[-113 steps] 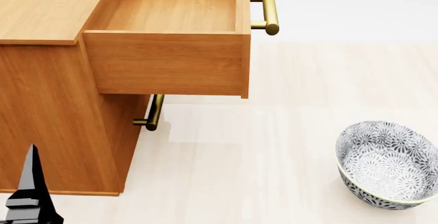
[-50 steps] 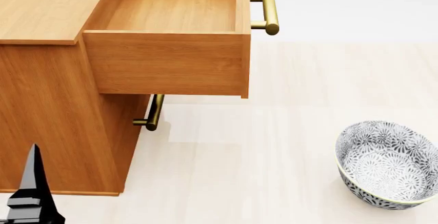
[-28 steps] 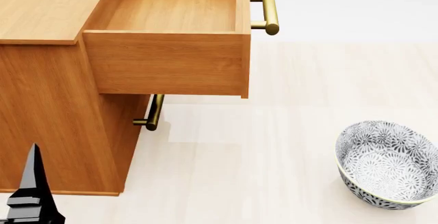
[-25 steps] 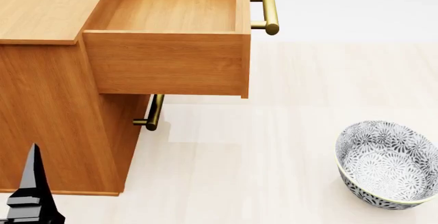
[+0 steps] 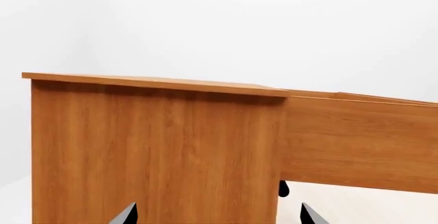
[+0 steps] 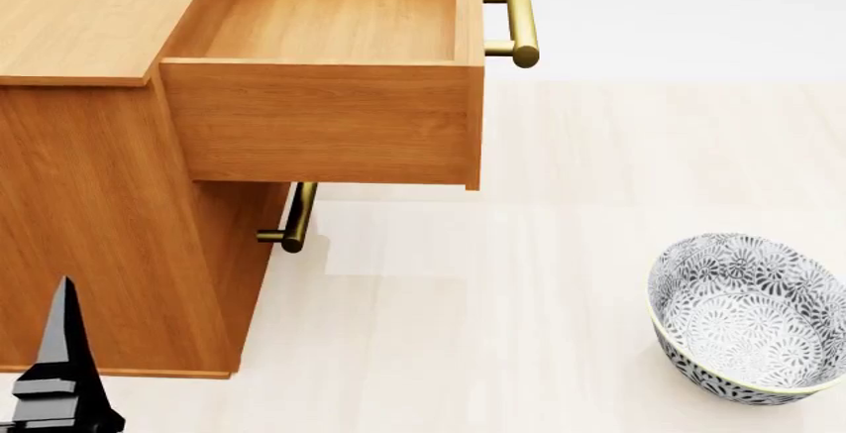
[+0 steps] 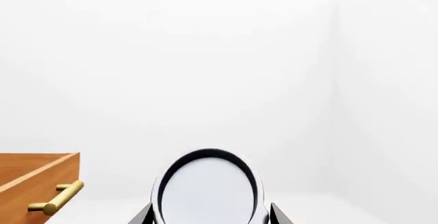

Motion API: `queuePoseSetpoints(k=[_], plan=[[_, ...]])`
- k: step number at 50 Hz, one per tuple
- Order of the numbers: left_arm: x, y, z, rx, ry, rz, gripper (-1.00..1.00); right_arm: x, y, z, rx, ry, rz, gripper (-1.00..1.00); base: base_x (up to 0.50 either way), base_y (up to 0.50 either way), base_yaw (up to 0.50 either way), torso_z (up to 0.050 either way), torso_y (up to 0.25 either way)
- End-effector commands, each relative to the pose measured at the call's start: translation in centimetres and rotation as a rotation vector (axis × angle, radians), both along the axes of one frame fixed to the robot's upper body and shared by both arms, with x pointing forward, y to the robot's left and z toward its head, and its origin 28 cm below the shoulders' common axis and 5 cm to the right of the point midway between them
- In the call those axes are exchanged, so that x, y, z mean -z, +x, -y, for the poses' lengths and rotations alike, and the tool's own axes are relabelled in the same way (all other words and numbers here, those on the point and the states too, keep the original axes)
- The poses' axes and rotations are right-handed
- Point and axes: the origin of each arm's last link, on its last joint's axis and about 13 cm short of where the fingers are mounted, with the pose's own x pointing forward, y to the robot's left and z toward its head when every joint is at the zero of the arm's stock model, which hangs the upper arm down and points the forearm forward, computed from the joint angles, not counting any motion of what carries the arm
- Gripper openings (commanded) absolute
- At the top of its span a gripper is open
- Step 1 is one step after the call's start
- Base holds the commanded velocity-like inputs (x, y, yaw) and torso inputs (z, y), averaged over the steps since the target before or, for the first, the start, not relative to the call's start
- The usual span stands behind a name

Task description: Put the ketchup in the top drawer of the cabinet.

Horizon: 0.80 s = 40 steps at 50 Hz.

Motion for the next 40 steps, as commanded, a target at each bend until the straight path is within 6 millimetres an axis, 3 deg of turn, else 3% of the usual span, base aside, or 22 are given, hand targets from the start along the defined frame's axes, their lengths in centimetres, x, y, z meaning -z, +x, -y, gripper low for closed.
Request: queuePoseSetpoints(k=[1,40], plan=[[0.1,0.1,-0.1,-0.003,-0.003,-0.003,1.0,-3.4,0.1,-0.5,-0.005,-0.058,0.059,-1.0,0.0,0.0,0.0,0.0,0.0],[0.2,0.5,-0.1,-0.002,-0.011,-0.006,1.0,-13.5,1.5,-2.4,-0.022,-0.178,0.208,-1.0,0.0,0.0,0.0,0.0,0.0]])
